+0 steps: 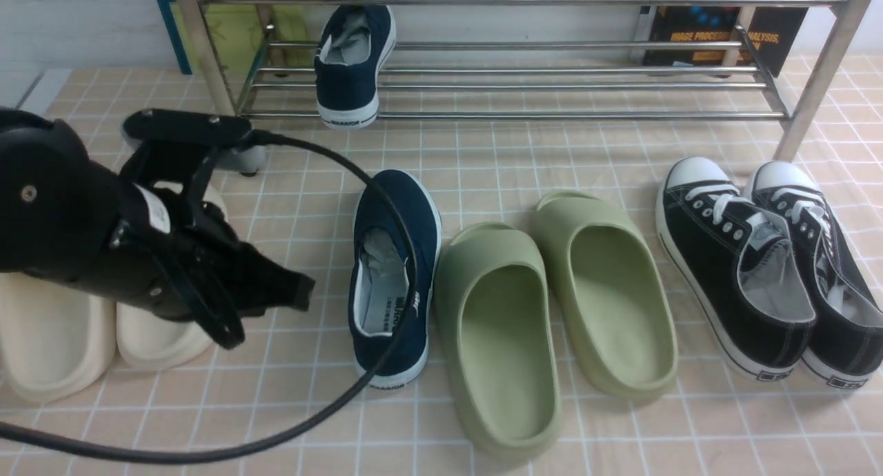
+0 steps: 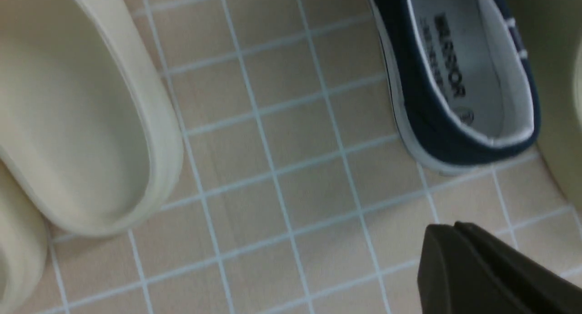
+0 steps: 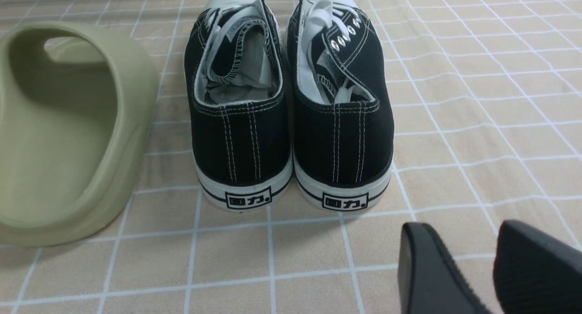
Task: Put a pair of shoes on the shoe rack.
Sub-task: Use the left arm to grab the shoe closest to it
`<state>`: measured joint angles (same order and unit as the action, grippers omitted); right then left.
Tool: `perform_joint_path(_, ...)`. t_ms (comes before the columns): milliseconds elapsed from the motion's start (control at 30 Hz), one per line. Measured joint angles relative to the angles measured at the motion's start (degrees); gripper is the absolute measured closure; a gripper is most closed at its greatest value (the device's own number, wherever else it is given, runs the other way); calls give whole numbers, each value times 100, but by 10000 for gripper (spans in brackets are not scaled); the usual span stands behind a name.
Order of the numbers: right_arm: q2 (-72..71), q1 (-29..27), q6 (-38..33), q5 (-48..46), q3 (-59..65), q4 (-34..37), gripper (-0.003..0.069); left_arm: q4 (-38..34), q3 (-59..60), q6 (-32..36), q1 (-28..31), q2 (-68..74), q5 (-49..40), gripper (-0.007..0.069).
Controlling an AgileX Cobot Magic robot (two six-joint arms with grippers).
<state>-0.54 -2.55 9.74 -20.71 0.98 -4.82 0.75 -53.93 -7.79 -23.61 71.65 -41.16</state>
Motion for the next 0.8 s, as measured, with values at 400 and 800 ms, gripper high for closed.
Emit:
perform_joint_path(400, 0, 0, 0, 0, 0, 0, 420, 12, 0, -909, -11, 1452, 1001, 237)
perform_joint_path(800, 0, 0, 0, 0, 0, 0, 420, -689, -104, -1081, -17, 2376, 2030, 110)
